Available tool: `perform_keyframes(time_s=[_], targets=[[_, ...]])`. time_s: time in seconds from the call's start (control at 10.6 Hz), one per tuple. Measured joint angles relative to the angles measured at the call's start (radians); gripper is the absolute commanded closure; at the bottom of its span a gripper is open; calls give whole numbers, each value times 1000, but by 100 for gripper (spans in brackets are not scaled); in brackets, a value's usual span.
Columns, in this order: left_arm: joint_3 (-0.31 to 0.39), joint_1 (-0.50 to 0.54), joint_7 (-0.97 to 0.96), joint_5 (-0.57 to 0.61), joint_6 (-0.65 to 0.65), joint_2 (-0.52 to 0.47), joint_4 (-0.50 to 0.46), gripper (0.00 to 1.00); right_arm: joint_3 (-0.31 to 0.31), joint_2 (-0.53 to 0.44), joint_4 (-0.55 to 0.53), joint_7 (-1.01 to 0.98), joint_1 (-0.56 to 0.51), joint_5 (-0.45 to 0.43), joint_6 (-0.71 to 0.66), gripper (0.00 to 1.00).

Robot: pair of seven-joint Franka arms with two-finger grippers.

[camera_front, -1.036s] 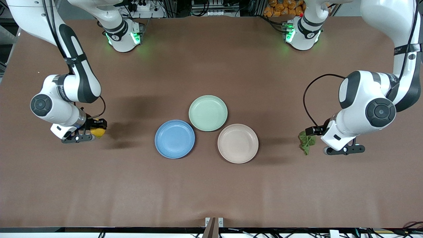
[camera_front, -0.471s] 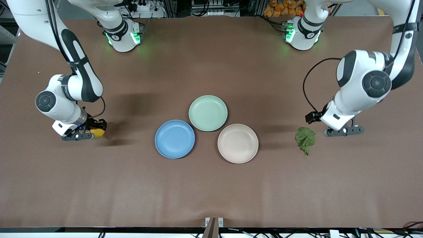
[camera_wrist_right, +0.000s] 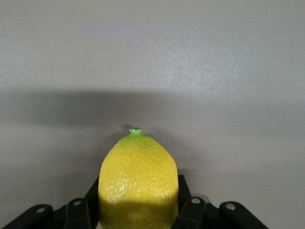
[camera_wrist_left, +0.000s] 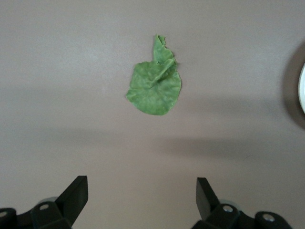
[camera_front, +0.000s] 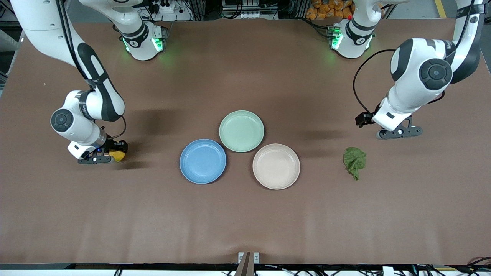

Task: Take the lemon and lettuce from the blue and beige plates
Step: 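Lower the lemon onto the table and open the right gripper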

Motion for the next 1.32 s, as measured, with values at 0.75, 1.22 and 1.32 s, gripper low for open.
perform_keyframes(time_s=[0.75, 1.22, 1.32], targets=[[4, 2, 0, 0, -74, -26, 192, 0, 4, -15, 72, 0, 2, 10, -112, 0], [-1, 1, 0, 0, -325, -53, 385, 0, 5, -113, 193, 49, 3, 13, -354, 0], [-2, 1, 0, -5, -343, -54, 404, 0, 5, -139, 200, 61, 3, 13, -382, 0]])
